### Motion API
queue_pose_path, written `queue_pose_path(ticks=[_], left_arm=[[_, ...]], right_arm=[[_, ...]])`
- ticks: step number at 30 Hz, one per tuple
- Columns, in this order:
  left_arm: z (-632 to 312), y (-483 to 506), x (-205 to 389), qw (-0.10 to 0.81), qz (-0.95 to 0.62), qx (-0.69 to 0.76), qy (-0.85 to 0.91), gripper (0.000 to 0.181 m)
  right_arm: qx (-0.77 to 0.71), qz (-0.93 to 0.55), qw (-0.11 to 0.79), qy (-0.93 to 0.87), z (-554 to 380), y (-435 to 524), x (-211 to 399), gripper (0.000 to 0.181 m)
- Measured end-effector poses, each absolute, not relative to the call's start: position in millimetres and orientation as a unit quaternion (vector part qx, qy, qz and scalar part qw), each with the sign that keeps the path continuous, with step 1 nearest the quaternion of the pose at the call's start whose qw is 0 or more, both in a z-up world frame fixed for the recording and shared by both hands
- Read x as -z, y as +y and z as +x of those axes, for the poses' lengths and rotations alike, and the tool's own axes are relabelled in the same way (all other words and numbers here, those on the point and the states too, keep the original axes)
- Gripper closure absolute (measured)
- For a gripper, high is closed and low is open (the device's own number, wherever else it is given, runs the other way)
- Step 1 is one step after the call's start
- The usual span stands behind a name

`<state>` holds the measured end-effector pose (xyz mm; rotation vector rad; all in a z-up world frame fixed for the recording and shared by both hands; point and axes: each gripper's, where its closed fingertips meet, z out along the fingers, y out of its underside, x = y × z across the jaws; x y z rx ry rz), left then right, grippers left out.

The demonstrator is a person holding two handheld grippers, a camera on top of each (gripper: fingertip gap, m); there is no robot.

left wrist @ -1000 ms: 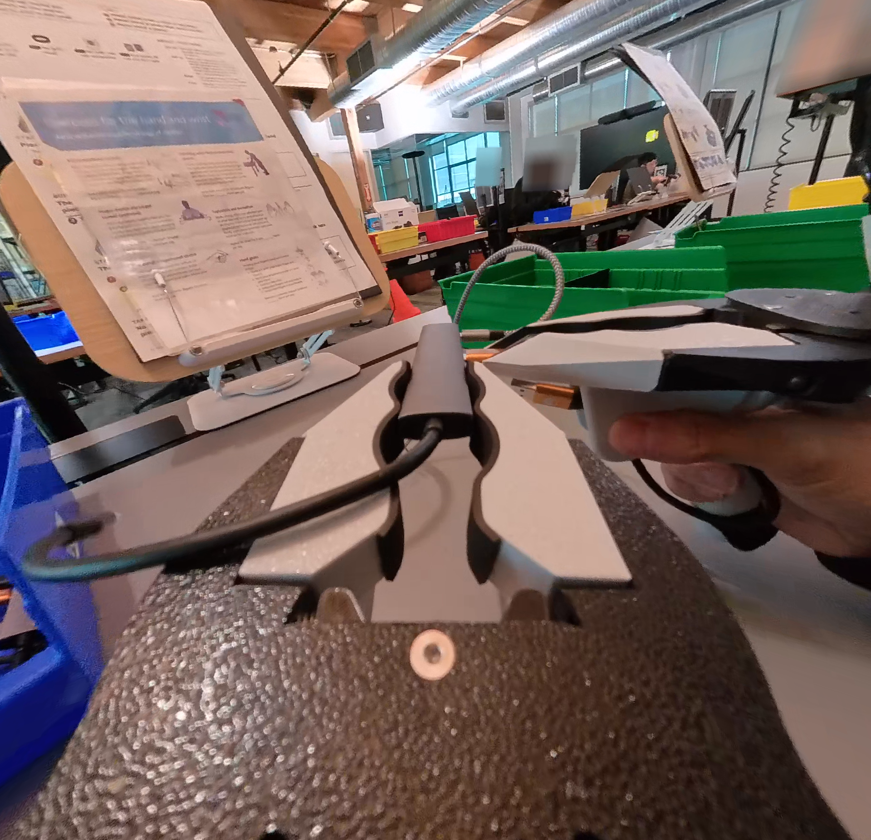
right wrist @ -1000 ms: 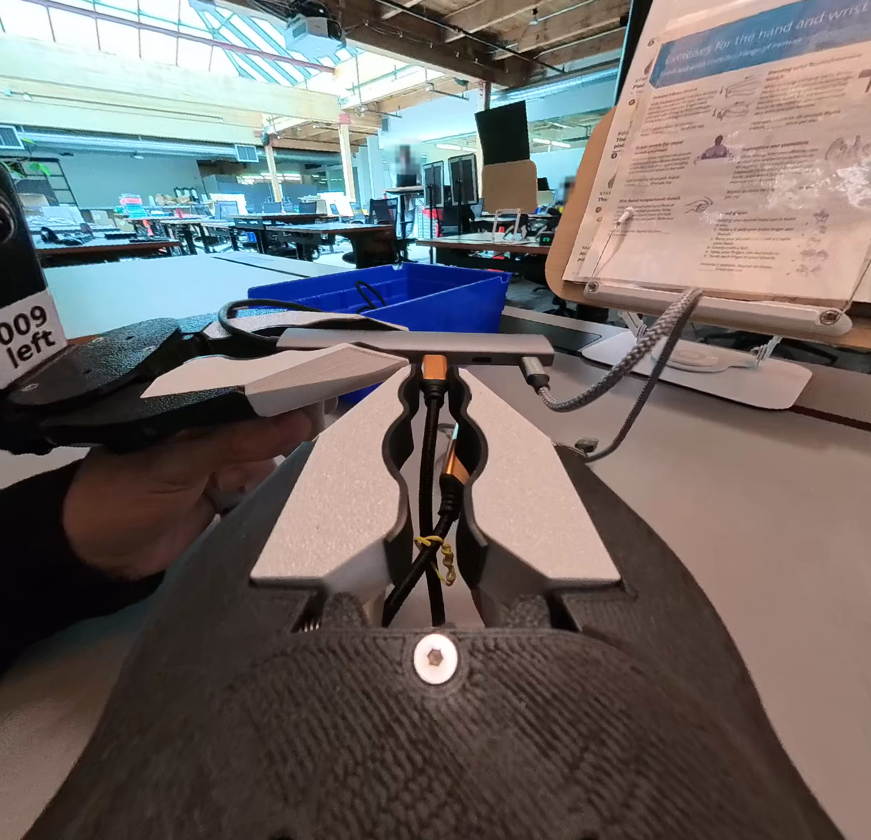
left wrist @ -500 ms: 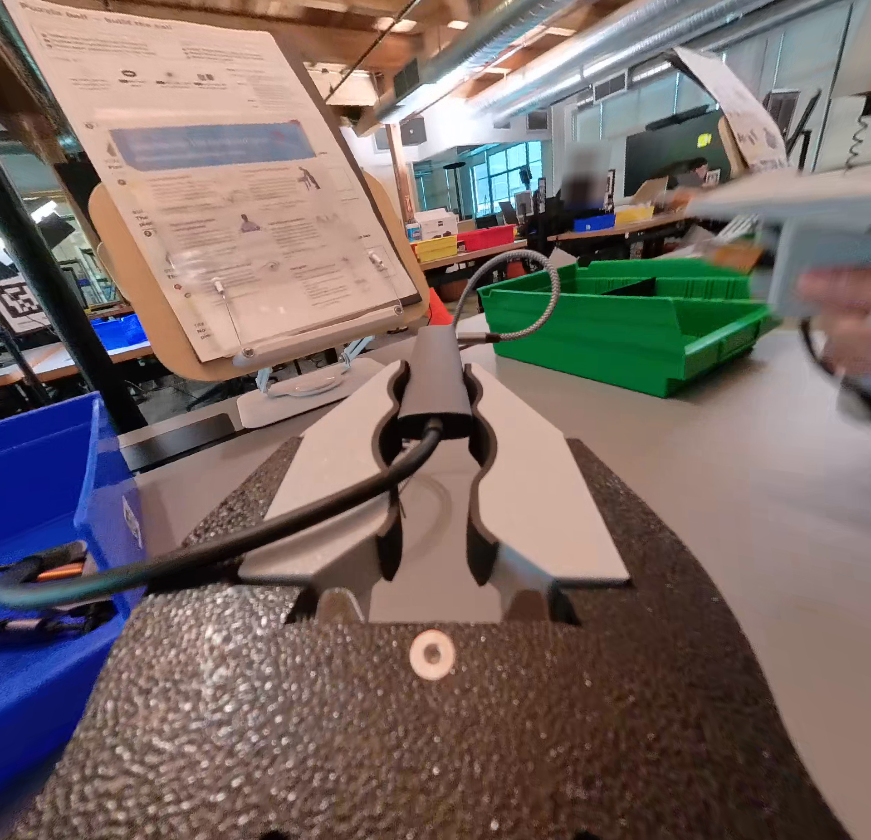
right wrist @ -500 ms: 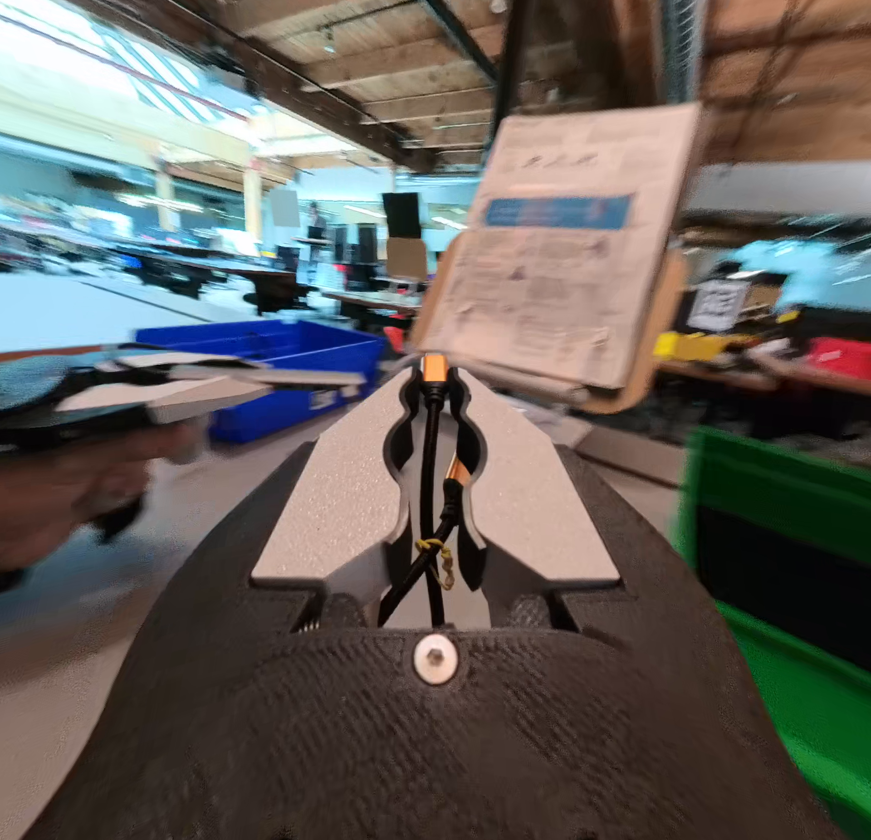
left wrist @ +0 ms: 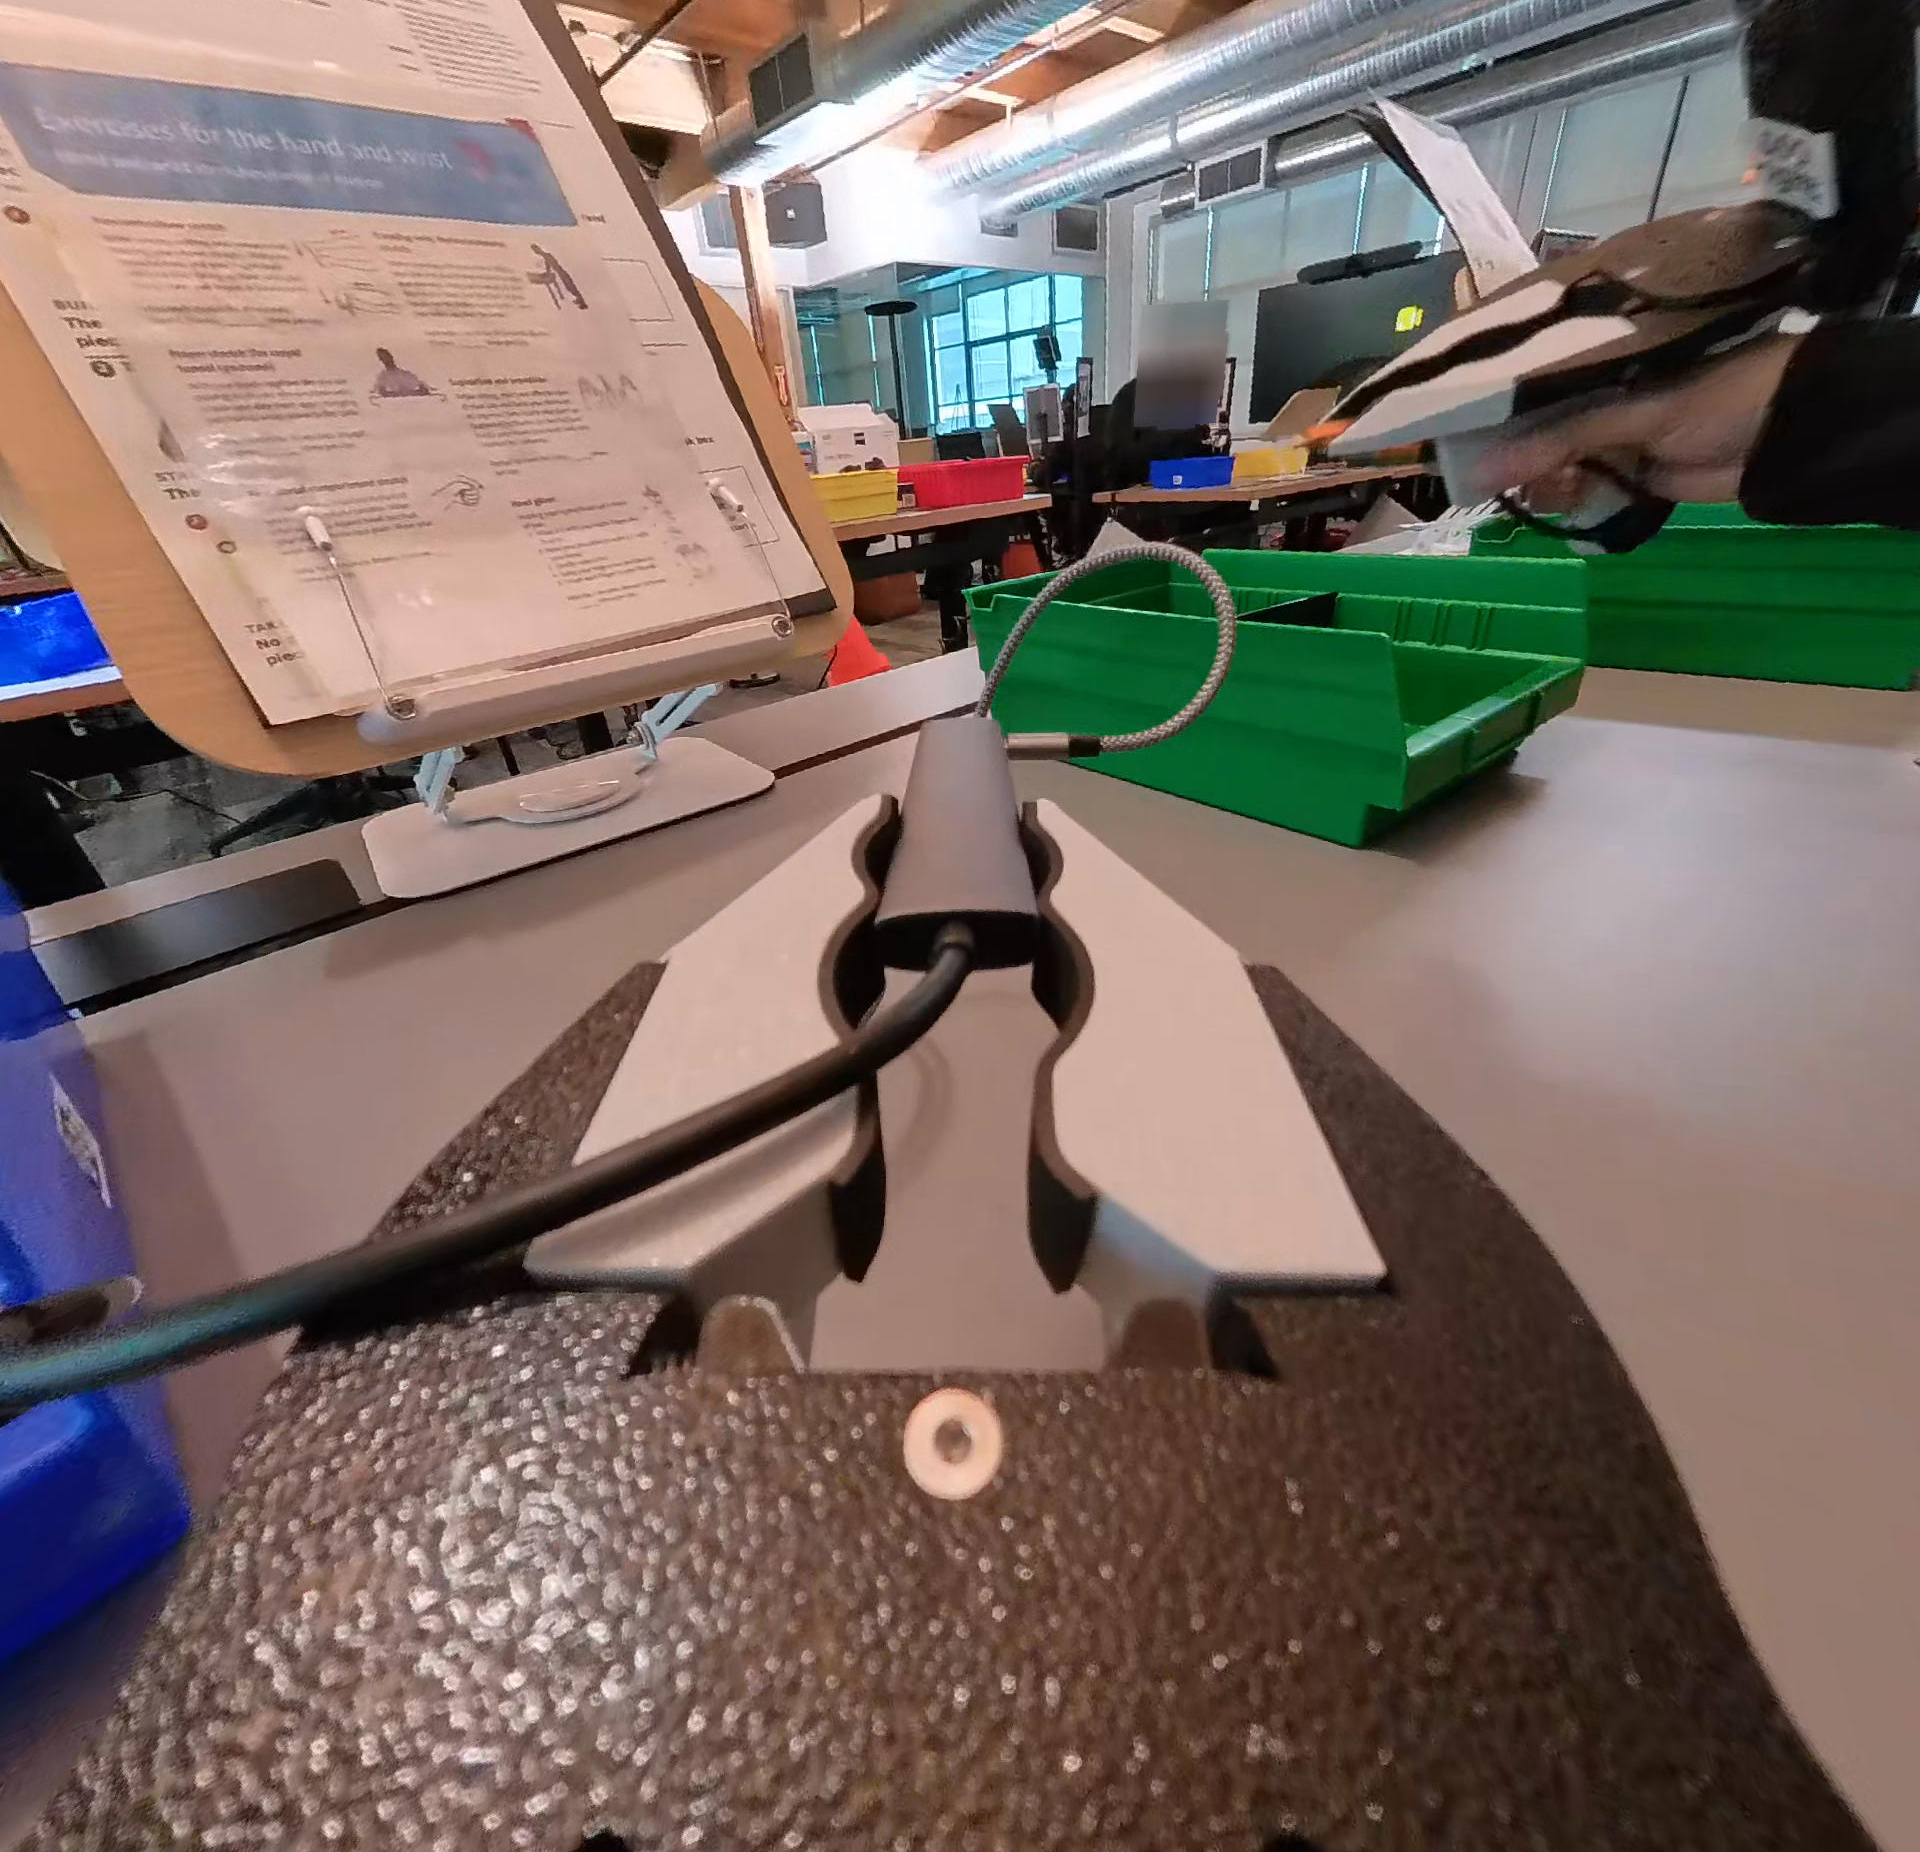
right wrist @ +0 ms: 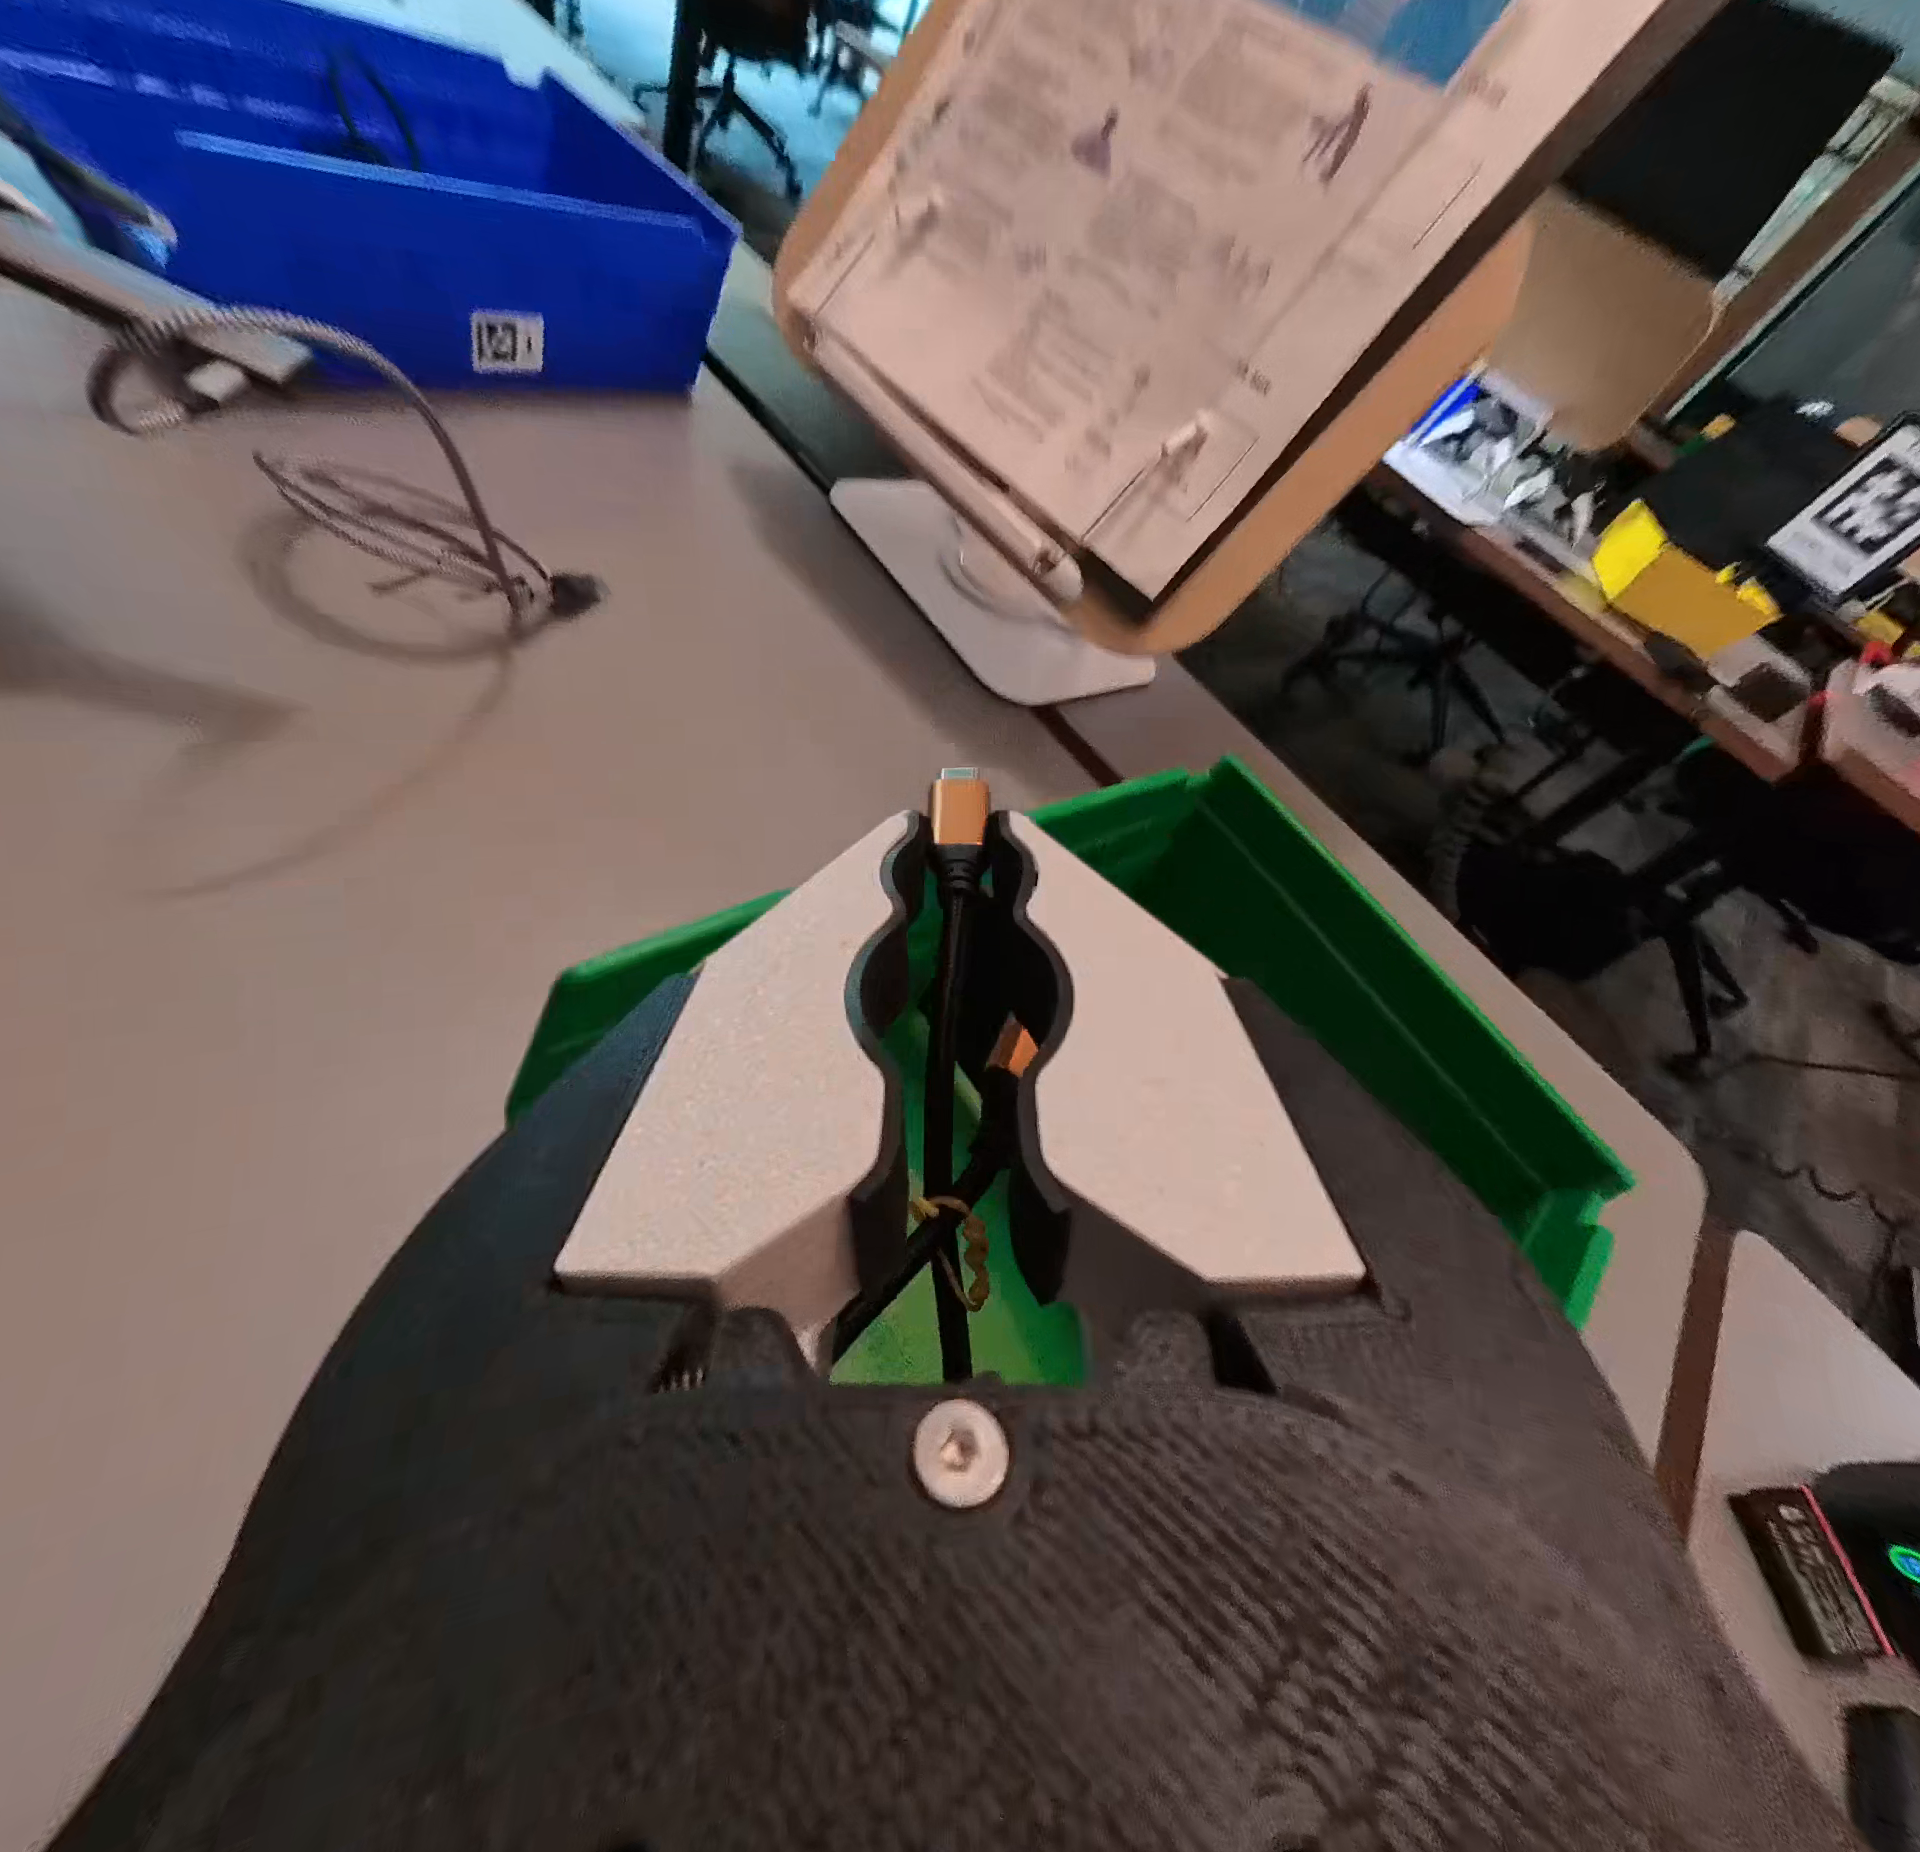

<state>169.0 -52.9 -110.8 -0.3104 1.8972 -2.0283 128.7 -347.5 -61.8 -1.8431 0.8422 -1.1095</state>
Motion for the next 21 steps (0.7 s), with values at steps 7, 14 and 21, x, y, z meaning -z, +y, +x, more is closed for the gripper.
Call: queue_pose_path(ticks=[7,14,21], left_arm=[[167.6,-56.3,114.8,0.162,-0.105,0.709,0.678,0.161],[167.2,-57.5,116.1,0.15,-0.107,0.708,0.681,0.161],[168.2,-57.5,115.9,0.157,-0.108,0.706,0.682,0.161]], right_arm=[[0.342,-0.84,0.238,0.348,139.9,-367.2,148.6,0.17],[0.324,-0.823,0.243,0.397,139.2,-366.7,139.5,0.127],[0.326,-0.664,0.491,0.46,147.9,-285.9,42.9,0.086]])
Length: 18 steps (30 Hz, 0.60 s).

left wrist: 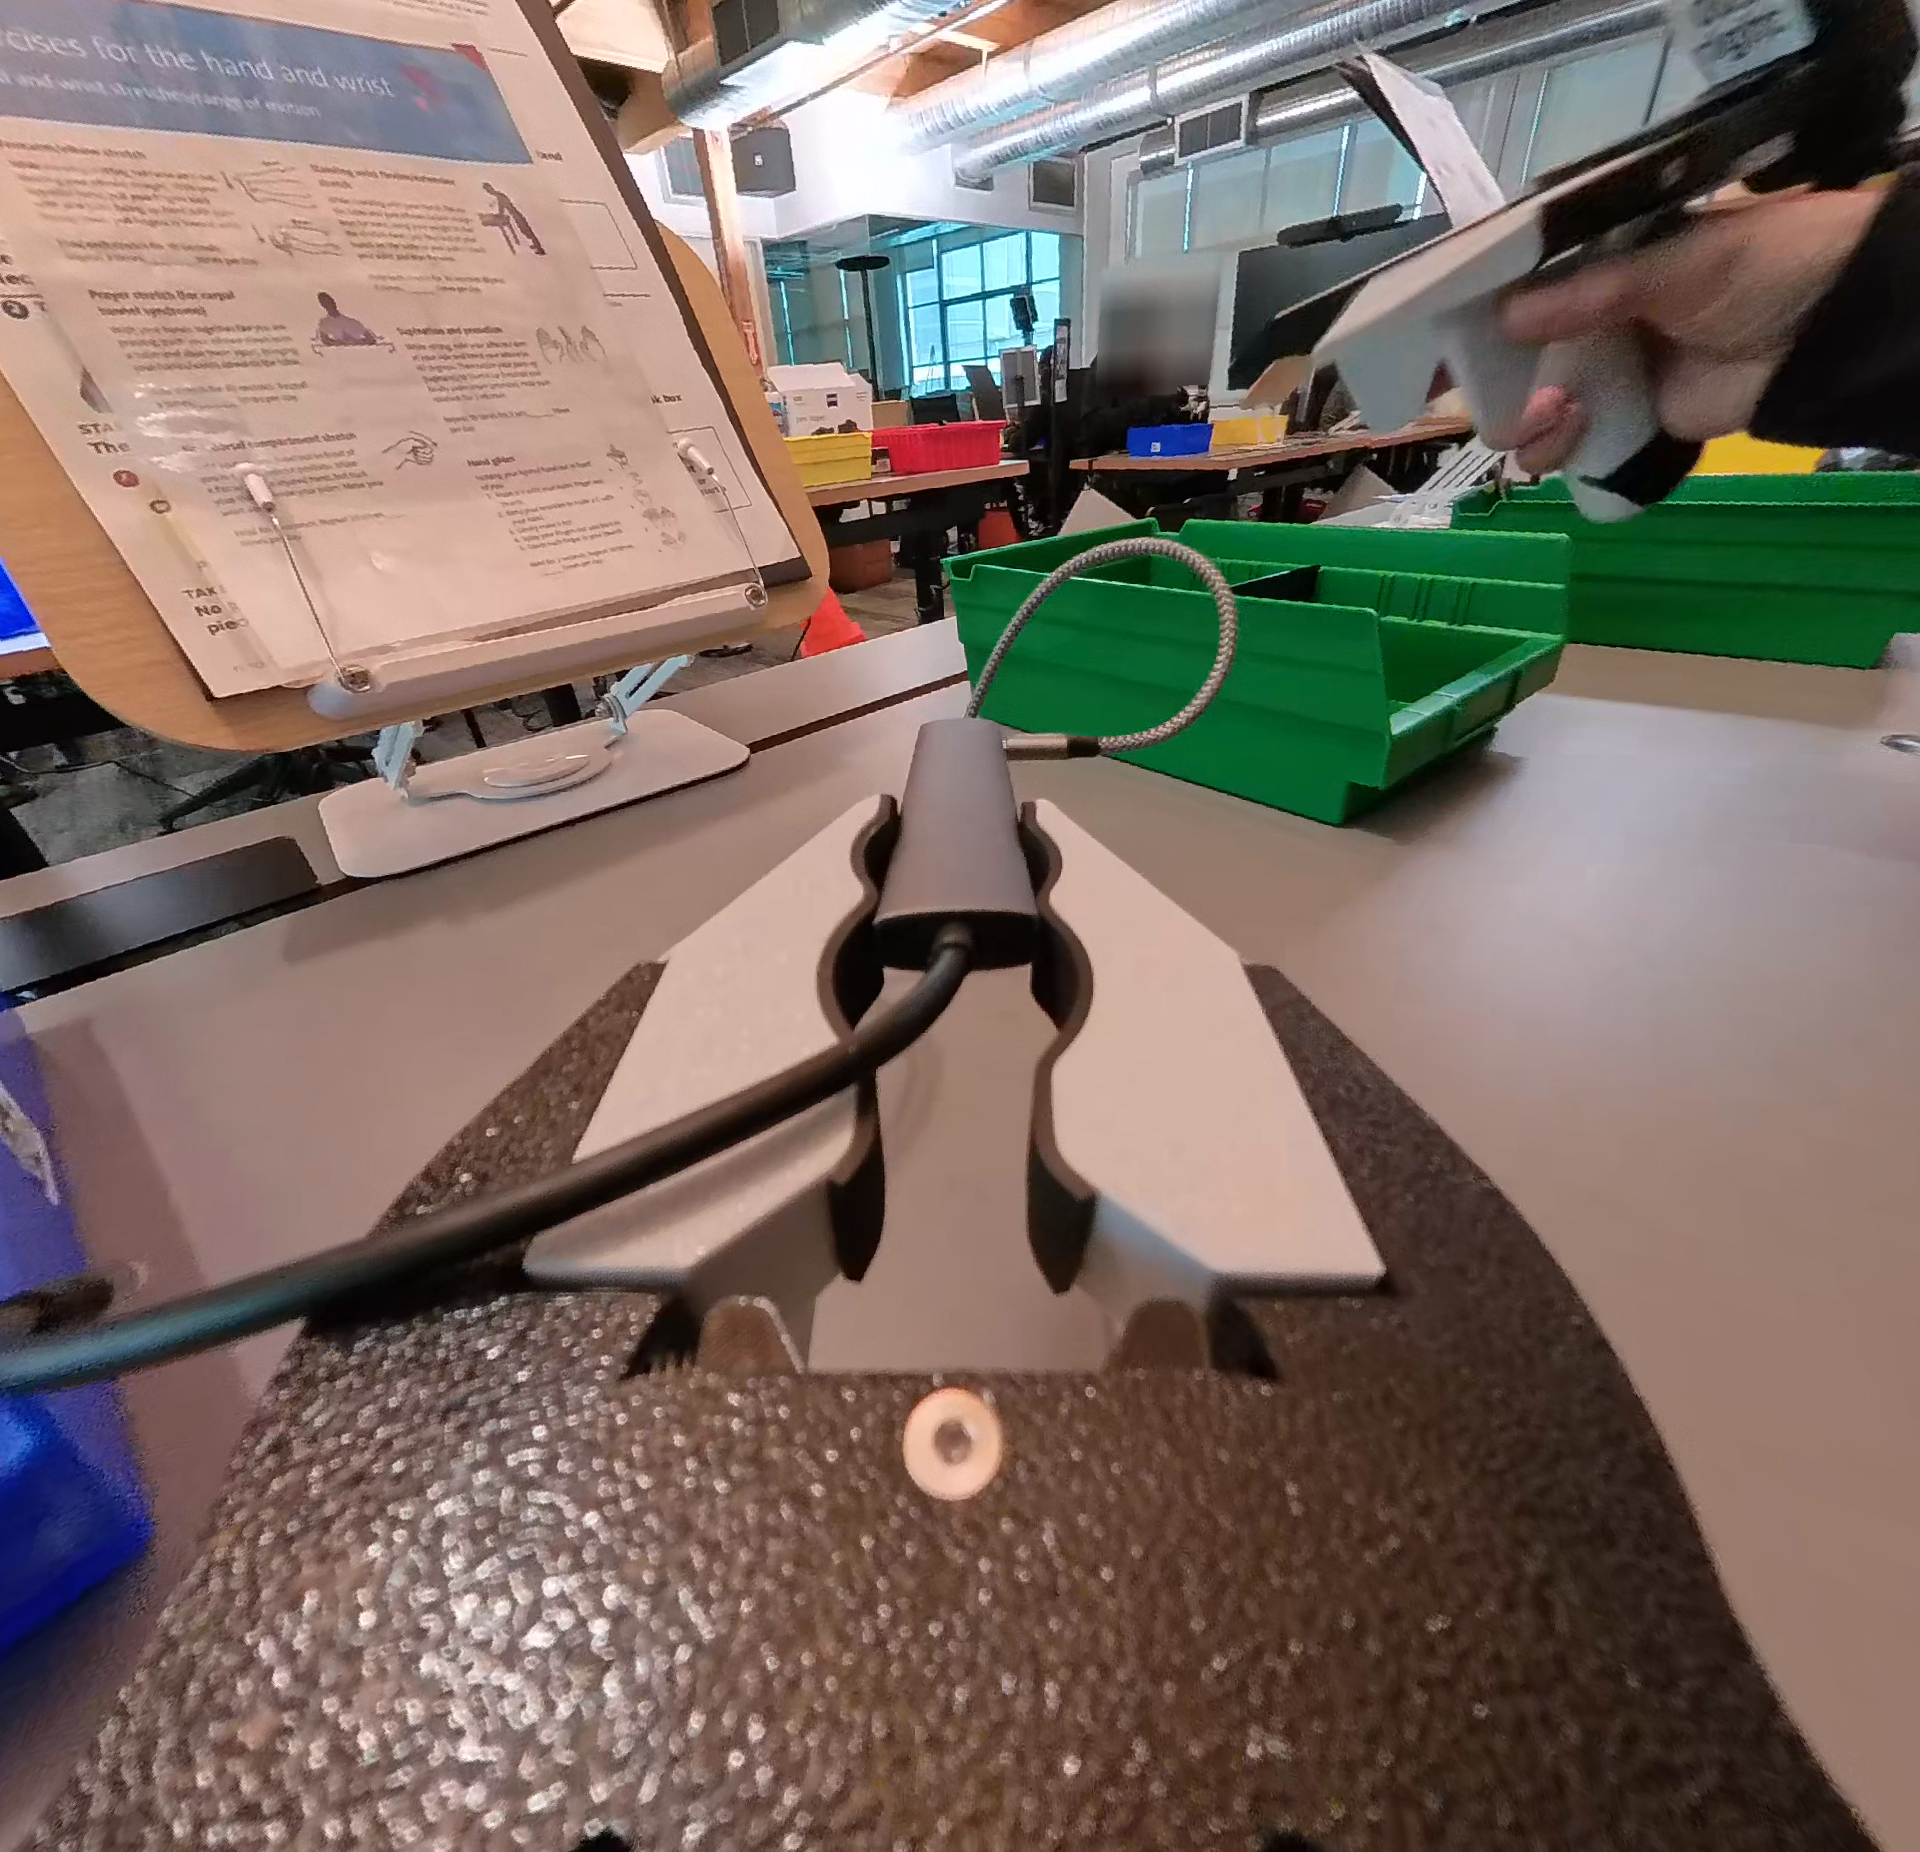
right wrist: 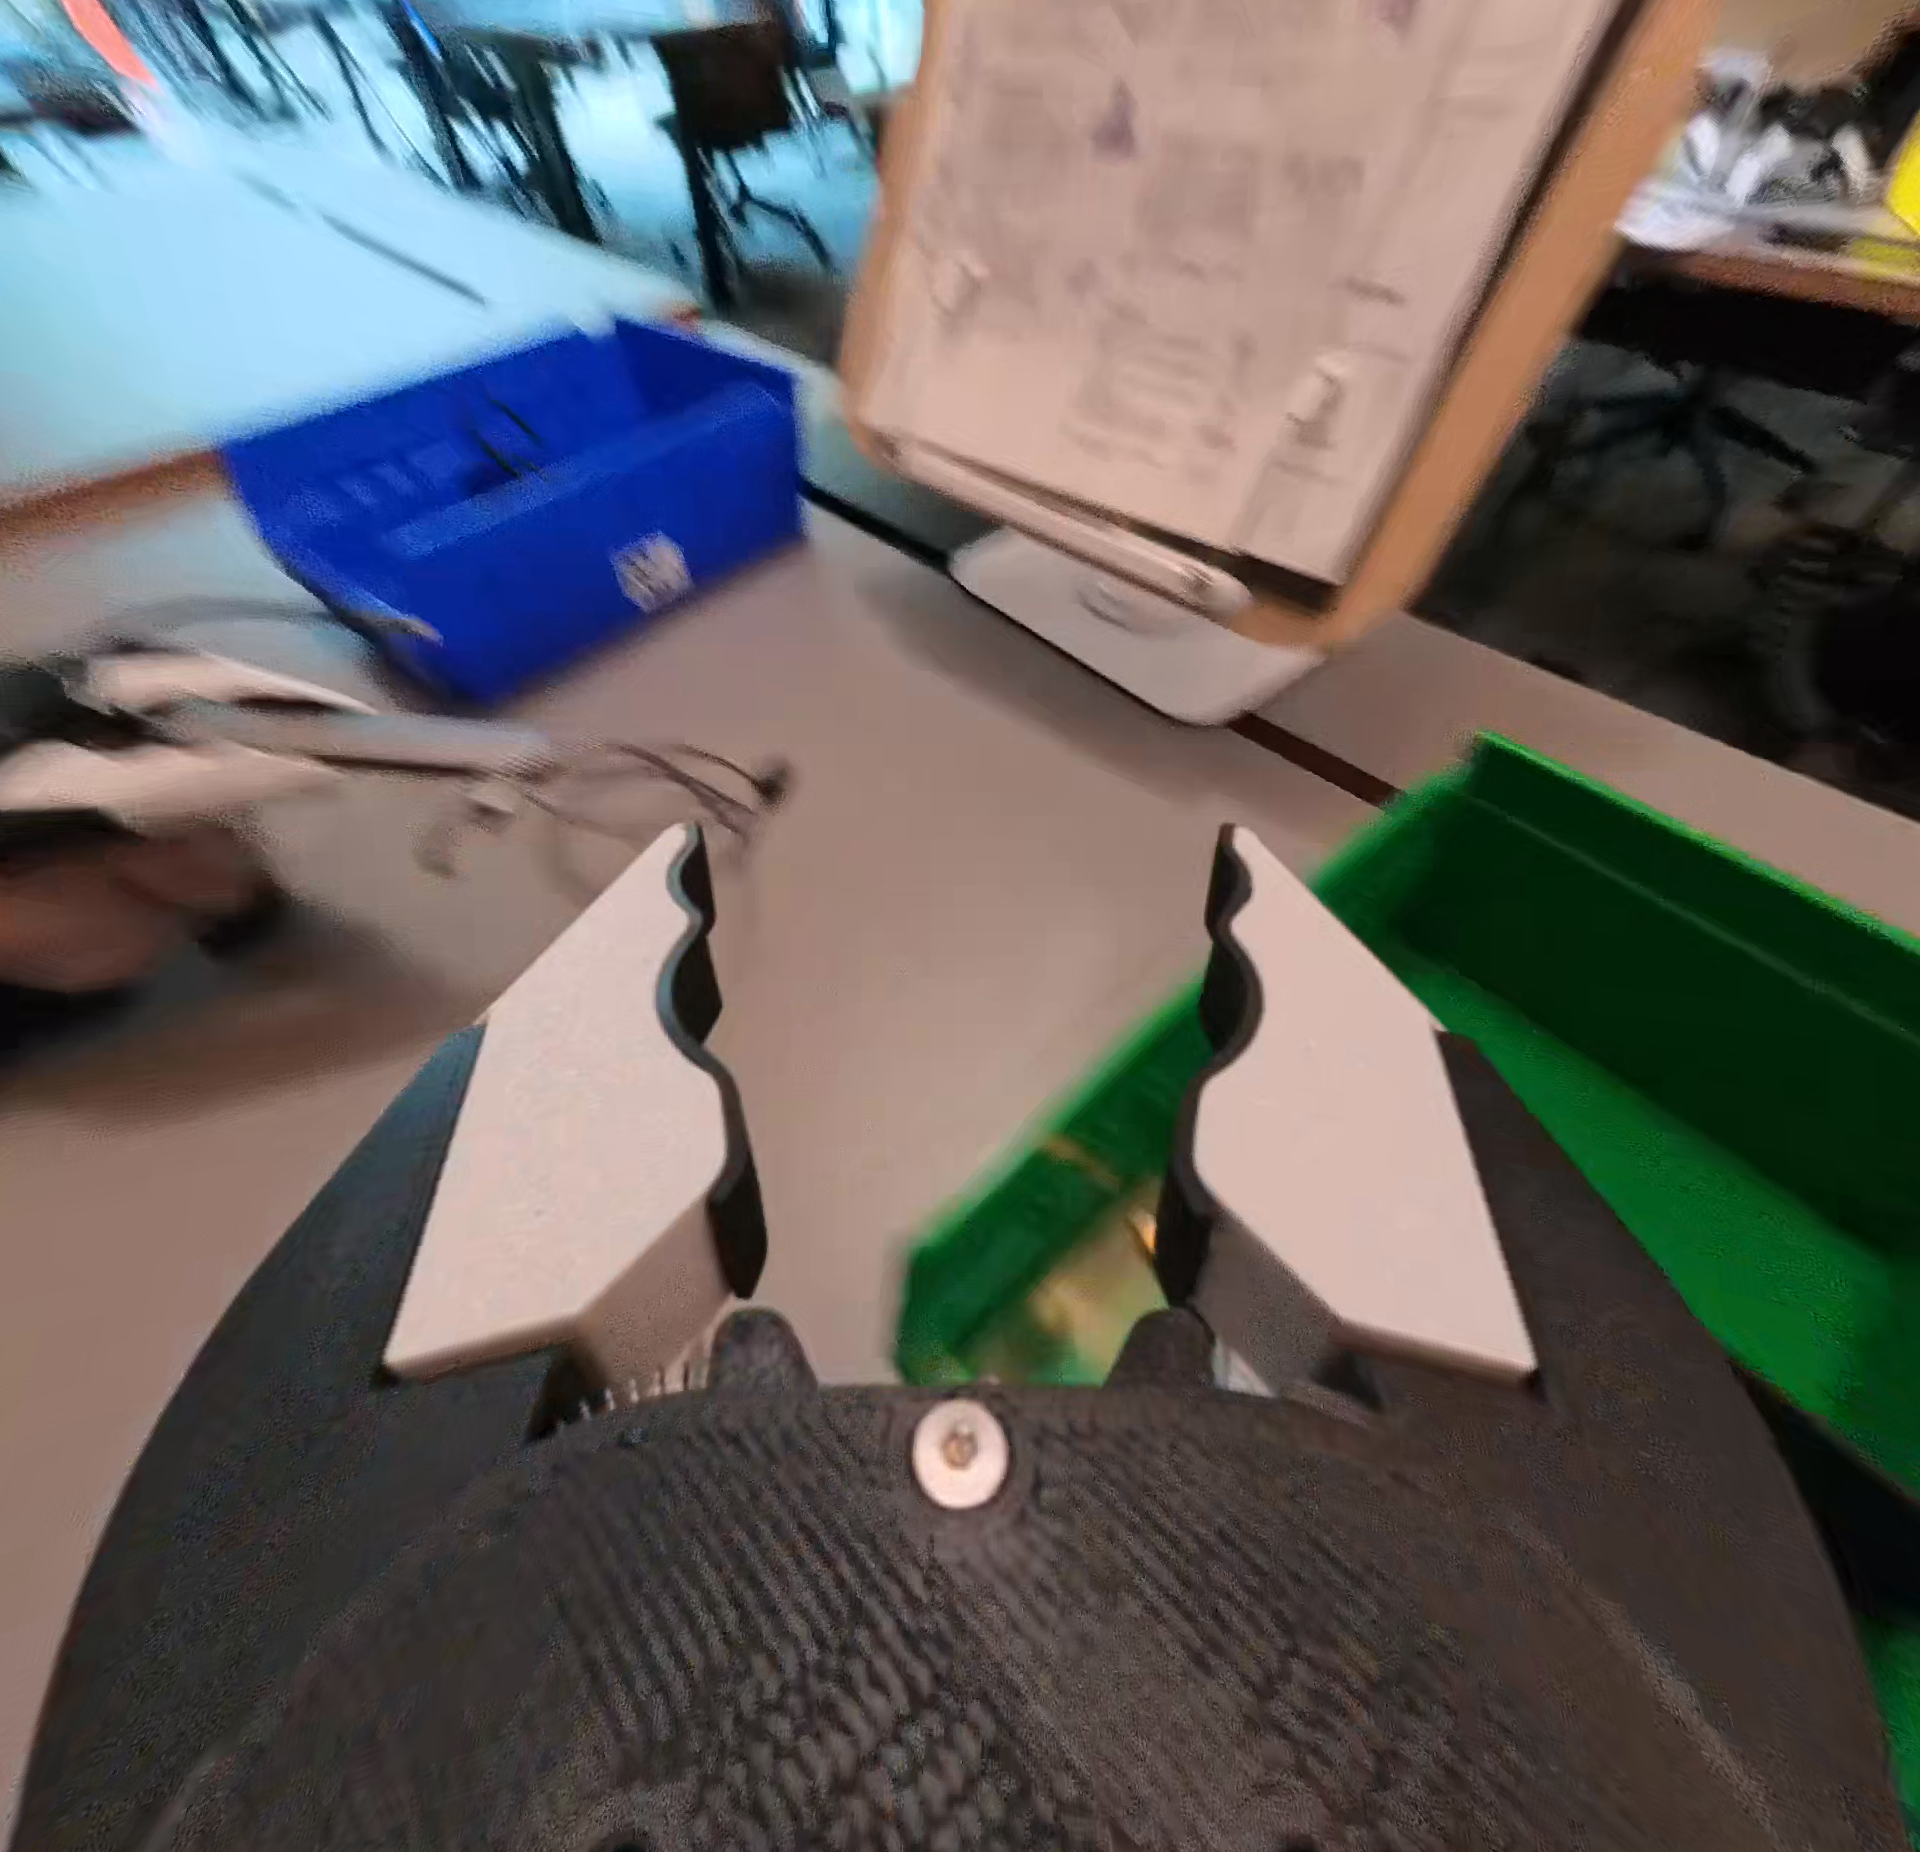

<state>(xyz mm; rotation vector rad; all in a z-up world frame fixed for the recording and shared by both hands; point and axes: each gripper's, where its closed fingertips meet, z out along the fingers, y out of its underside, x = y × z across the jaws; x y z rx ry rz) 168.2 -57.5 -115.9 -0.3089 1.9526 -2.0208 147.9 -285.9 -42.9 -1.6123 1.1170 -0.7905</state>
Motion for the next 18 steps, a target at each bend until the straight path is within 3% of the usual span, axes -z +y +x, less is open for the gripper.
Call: queue_pose_path(ticks=[3,7,11,14,18], left_arm=[[170.8,-55.9,116.1,0.17,-0.114,0.701,0.683,0.161],[175.1,-51.8,117.0,0.184,-0.126,0.697,0.682,0.161],[176.9,-45.7,108.6,0.199,-0.131,0.711,0.662,0.161],[172.1,-45.8,102.5,0.202,-0.118,0.722,0.651,0.161],[165.4,-47.5,95.9,0.207,-0.1,0.734,0.639,0.161]], right_arm=[[0.358,-0.645,0.555,0.384,134.7,-196.3,34.2,0.086],[0.411,-0.606,0.568,0.376,132.2,-121.0,55.7,0.107],[0.409,-0.562,0.558,0.453,151.7,-112.3,100.6,0.11],[0.381,-0.532,0.611,0.446,160.1,-103.3,103.8,0.13],[0.4,-0.521,0.621,0.427,168.1,-105.7,100.1,0.139]])
